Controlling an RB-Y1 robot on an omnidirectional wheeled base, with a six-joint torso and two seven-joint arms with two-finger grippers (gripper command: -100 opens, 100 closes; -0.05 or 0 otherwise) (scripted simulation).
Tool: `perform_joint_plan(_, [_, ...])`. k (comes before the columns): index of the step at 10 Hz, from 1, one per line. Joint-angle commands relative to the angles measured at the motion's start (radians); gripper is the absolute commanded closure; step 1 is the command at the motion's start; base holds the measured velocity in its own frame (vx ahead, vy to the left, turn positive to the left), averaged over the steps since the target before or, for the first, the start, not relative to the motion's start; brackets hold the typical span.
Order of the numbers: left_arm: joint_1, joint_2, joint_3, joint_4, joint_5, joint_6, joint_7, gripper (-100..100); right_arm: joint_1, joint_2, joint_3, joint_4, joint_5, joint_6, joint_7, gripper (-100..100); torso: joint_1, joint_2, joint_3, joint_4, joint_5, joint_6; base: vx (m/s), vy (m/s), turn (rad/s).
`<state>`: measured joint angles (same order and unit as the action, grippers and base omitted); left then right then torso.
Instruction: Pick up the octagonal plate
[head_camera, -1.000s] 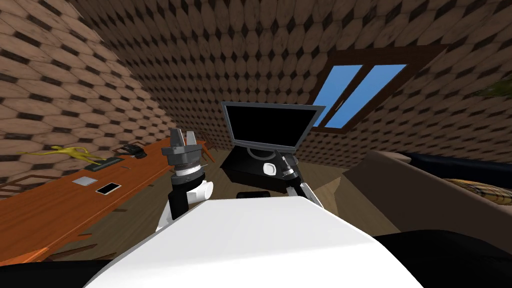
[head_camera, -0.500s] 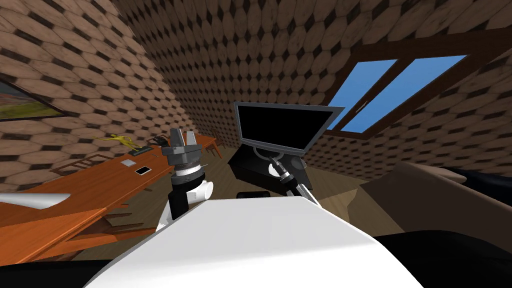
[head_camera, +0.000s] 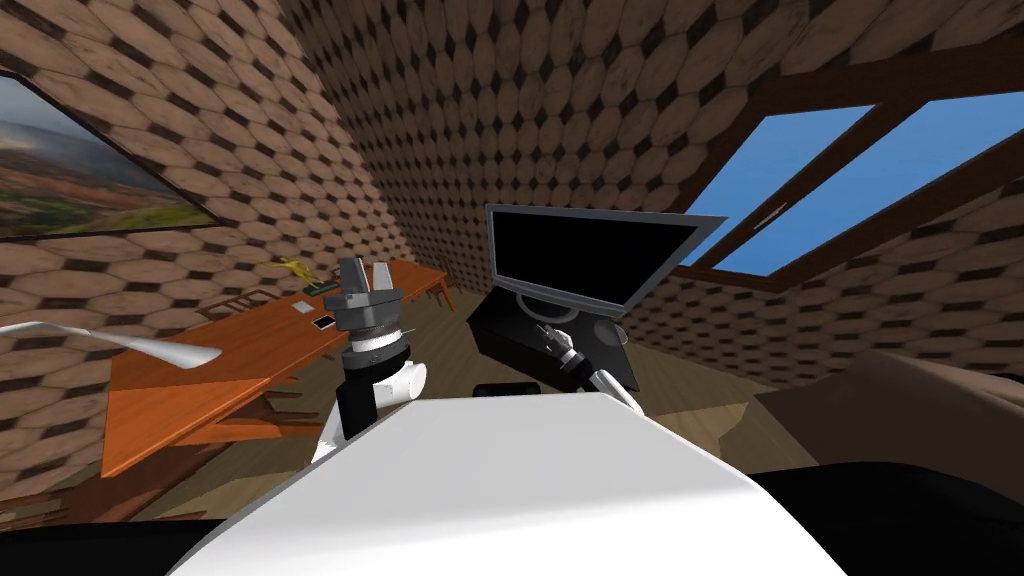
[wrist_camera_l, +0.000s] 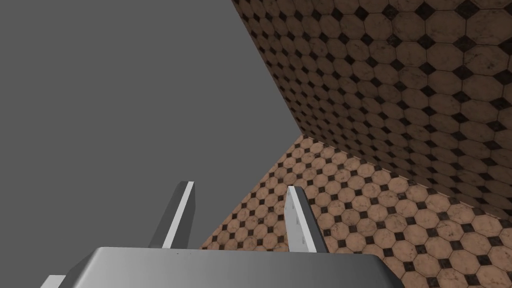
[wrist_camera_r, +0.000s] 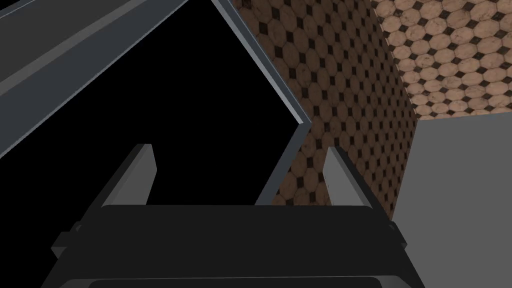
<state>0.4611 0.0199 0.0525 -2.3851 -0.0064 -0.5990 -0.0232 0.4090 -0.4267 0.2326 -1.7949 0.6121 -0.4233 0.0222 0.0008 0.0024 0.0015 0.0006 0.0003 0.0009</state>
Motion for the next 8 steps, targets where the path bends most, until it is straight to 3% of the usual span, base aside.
perform_joint_plan(1, [0.000,0.000,0.000,0.000,0.000,0.000,0.000,0,-0.014,-0.027,0.021,0.050,0.050,0.014,-0.001,-100,0.000,0.000,0.000,0.000,0.000,0.000,-0.025,0.036,0.275])
perform_joint_plan(6, [0.000,0.000,0.000,0.000,0.000,0.000,0.000,0,-0.034,-0.075,0.050,0.156,0.169,0.034,-0.006,-100,0.000,0.000,0.000,0.000,0.000,-0.001,-0.019,0.026,0.176])
perform_joint_plan(7, [0.000,0.000,0.000,0.000,0.000,0.000,0.000,0,-0.044,-0.098,0.063,0.202,0.206,0.045,-0.008,-100,-0.001,0.000,0.000,0.000,0.000,0.000,-0.020,0.031,0.186])
perform_joint_plan(8, [0.000,0.000,0.000,0.000,0.000,0.000,0.000,0,-0.044,-0.098,0.063,0.207,0.220,0.045,-0.008,-100,0.000,0.000,0.000,0.000,0.000,0.000,-0.019,0.021,0.152])
